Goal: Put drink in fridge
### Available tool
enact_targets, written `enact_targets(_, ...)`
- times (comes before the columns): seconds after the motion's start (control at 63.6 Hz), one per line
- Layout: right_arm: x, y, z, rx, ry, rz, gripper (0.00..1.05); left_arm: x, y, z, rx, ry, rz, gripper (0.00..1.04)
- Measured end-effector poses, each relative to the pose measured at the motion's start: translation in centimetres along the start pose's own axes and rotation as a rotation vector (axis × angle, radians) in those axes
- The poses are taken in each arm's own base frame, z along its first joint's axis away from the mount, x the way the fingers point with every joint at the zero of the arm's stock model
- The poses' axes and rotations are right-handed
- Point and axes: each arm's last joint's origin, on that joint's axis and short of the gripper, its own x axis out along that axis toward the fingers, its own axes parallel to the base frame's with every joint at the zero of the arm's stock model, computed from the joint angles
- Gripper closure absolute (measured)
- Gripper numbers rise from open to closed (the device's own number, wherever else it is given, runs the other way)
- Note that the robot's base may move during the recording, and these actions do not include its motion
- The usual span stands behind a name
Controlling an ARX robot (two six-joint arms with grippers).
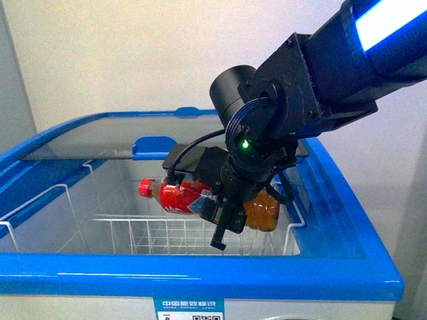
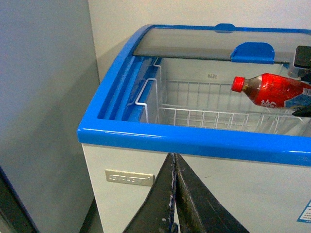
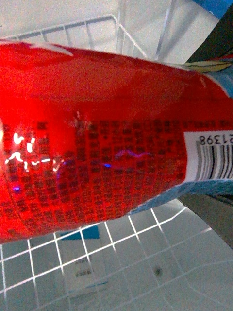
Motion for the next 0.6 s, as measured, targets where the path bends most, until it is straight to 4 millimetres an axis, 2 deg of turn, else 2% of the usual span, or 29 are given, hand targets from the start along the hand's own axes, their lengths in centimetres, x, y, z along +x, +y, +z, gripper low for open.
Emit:
enact_targets(0.314, 1.8, 0.9, 0.5, 0.002, -0.021, -0.038, 0.65, -1.2, 0.0, -0.3, 0.0, 0.008, 0.0, 1.02)
enact_targets(0.472, 2.6, 3.1, 1.4, -0.018, -0.066, -0.039, 0.65, -1.2, 0.0, -0.3, 0.0, 0.005, 0.0, 1.02)
enact_targets(0.597, 4.1, 5.2, 1.0, -0.033, -0.076, -0.027, 0.65, -1.2, 0.0, -0.3, 0.0, 0.006, 0.0, 1.02)
